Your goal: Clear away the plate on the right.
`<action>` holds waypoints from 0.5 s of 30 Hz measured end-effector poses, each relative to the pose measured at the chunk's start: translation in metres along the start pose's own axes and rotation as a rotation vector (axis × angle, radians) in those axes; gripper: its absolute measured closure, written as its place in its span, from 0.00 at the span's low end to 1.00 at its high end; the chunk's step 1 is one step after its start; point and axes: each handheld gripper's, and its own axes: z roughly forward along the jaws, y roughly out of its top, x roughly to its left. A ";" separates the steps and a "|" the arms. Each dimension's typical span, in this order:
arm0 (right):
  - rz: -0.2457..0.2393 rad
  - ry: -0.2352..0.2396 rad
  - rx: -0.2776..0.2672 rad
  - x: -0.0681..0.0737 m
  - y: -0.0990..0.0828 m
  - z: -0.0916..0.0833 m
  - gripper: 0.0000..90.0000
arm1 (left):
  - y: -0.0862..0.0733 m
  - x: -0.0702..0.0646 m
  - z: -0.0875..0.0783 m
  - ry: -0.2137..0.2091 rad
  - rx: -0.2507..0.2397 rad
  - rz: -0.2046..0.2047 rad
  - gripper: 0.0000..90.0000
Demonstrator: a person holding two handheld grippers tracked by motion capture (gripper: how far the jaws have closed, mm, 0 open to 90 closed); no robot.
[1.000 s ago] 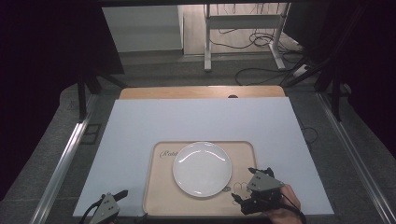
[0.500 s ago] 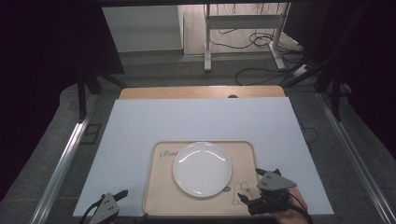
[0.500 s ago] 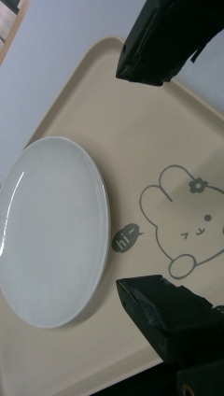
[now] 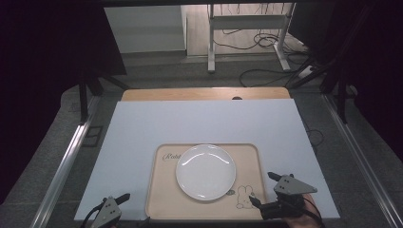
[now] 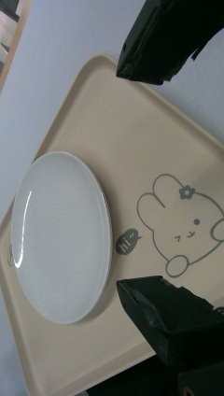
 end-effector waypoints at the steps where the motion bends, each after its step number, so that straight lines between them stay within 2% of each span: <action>1: 0.003 -0.003 -0.002 -0.001 -0.001 -0.002 0.01 | 0.000 0.000 0.000 0.000 -0.001 0.000 0.00; 15: 0.055 -0.014 -0.072 -0.010 -0.012 -0.022 0.01 | 0.000 0.000 0.000 0.002 -0.002 -0.001 0.00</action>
